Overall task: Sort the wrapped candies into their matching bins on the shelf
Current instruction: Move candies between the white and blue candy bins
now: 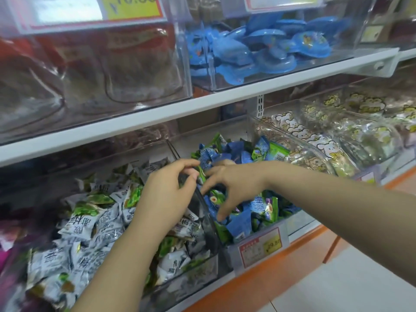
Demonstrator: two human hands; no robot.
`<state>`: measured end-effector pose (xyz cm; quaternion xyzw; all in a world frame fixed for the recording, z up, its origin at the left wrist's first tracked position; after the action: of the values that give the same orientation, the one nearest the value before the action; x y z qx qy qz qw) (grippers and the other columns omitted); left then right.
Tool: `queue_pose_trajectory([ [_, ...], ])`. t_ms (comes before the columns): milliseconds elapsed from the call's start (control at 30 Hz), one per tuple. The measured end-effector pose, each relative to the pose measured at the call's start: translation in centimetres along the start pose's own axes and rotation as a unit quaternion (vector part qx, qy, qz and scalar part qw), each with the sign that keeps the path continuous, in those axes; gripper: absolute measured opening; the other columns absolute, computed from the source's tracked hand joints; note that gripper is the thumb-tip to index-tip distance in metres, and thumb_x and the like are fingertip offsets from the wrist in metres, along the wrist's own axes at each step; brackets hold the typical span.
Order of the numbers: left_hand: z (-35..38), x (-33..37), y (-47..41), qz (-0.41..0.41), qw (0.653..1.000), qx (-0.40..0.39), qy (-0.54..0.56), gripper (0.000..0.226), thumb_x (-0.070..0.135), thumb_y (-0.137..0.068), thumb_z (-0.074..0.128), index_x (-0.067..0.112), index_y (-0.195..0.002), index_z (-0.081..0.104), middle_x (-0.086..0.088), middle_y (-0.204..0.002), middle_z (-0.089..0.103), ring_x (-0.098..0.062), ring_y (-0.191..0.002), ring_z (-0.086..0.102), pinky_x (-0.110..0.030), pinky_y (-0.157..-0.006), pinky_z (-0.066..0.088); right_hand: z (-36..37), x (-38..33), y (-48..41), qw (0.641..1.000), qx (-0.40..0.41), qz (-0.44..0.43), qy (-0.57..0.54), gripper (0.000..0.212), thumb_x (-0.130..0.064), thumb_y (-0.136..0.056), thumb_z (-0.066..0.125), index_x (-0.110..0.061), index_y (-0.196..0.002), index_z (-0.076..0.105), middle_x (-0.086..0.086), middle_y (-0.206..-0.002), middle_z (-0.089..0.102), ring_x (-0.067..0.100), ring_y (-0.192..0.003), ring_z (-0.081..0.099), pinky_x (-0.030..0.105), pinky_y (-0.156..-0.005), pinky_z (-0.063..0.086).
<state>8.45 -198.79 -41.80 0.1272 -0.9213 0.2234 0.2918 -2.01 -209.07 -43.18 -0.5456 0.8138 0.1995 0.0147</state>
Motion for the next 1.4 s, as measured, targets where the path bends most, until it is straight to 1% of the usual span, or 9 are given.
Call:
queue_pose_trajectory([
  [167,0.1,-0.1,-0.1,0.004,1.000,-0.001,0.003,0.021,0.027,-0.094,0.053,0.040,-0.110,0.059,0.026,-0.089,0.060,-0.008,-0.043,0.043,-0.017,-0.046,0.039,0.7,-0.3,-1.2,0.999,-0.017,0.010,0.041,0.059,-0.051,-0.071,0.074,-0.033,-0.124,0.054,-0.005,-0.105,0.047,0.021,-0.107,0.031,0.045,-0.085,0.053],
  [300,0.2,-0.3,-0.2,0.007,1.000,-0.002,0.011,0.022,0.026,-0.093,0.054,0.041,-0.108,0.059,0.024,-0.091,0.063,-0.008,-0.042,0.043,-0.017,-0.047,0.039,-0.3,0.5,-1.2,0.999,0.043,0.012,0.028,0.039,-0.031,-0.078,0.073,-0.020,-0.113,0.062,-0.011,-0.070,0.051,0.019,-0.092,0.048,0.030,-0.074,0.046],
  [433,0.1,-0.5,-0.1,0.009,1.000,0.005,0.022,0.021,0.025,-0.092,0.056,0.041,-0.105,0.060,0.024,-0.087,0.065,-0.007,-0.044,0.043,-0.015,-0.050,0.040,-1.7,3.0,-0.9,0.995,0.097,0.031,0.000,0.027,-0.027,-0.075,0.074,-0.017,-0.100,0.067,0.004,-0.094,0.069,0.024,-0.084,0.064,0.034,-0.078,0.052],
  [667,0.3,-0.5,-0.3,0.010,1.000,0.001,0.027,0.022,0.027,-0.093,0.055,0.044,-0.106,0.058,0.025,-0.085,0.065,-0.015,-0.052,0.052,-0.020,-0.052,0.042,-3.8,6.9,1.0,0.976,0.196,0.097,0.014,0.033,-0.026,-0.082,0.068,-0.014,-0.112,0.064,0.003,-0.111,0.063,0.013,-0.087,0.051,0.019,-0.070,0.034],
  [1033,0.2,-0.6,-0.4,0.013,1.000,-0.004,0.027,0.027,0.025,-0.092,0.055,0.051,-0.099,0.054,0.034,-0.087,0.062,-0.026,-0.064,0.058,-0.028,-0.054,0.043,-4.6,4.5,1.1,0.955,0.287,0.077,0.028,0.045,-0.054,-0.072,0.069,-0.024,-0.106,0.067,-0.005,-0.104,0.063,0.015,-0.096,0.058,0.029,-0.086,0.049],
  [1100,0.2,-0.6,-0.5,0.017,1.000,-0.001,0.025,0.027,0.024,-0.091,0.056,0.050,-0.099,0.054,0.036,-0.087,0.061,-0.023,-0.066,0.059,-0.025,-0.055,0.043,-4.5,1.7,1.2,0.970,0.241,0.006,-0.038,0.036,-0.043,-0.078,0.071,-0.024,-0.108,0.068,-0.009,-0.102,0.066,0.006,-0.089,0.060,0.021,-0.082,0.048],
  [1167,0.2,-0.6,-0.6,0.019,1.000,0.001,0.022,0.027,0.025,-0.091,0.057,0.050,-0.099,0.055,0.038,-0.087,0.060,-0.021,-0.070,0.061,-0.023,-0.059,0.044,-3.0,-0.8,1.1,0.988,0.087,-0.036,-0.119,0.030,-0.033,-0.079,0.074,-0.022,-0.107,0.068,-0.015,-0.090,0.066,-0.004,-0.074,0.059,0.013,-0.071,0.046],
  [1267,0.2,-0.8,-0.5,0.020,0.999,-0.007,0.030,0.027,0.025,-0.091,0.056,0.052,-0.096,0.054,0.035,-0.090,0.062,-0.027,-0.070,0.061,-0.028,-0.057,0.044,0.1,-1.9,0.8,0.993,-0.106,-0.010,-0.059,0.041,-0.046,-0.080,0.070,-0.025,-0.114,0.062,-0.013,-0.082,0.058,0.005,-0.071,0.056,0.022,-0.065,0.044],
  [1400,0.2,-0.9,-0.4,0.028,0.999,-0.012,0.038,0.030,0.024,-0.091,0.055,0.053,-0.095,0.053,0.033,-0.091,0.063,-0.031,-0.075,0.062,-0.031,-0.059,0.045,1.8,-1.3,0.3,0.983,-0.179,-0.006,0.030,0.035,-0.047,-0.082,0.067,-0.022,-0.106,0.065,-0.011,-0.102,0.058,0.012,-0.092,0.052,0.025,-0.074,0.044],
])
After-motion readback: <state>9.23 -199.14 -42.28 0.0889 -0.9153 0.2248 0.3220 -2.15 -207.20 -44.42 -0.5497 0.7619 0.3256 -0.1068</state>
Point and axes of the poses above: each hand's wrist, its own y-axis away from the middle knuckle, its own z-axis out of the palm, x = y × z, the point moved 4 cm from there along -y, towards the middle knuckle
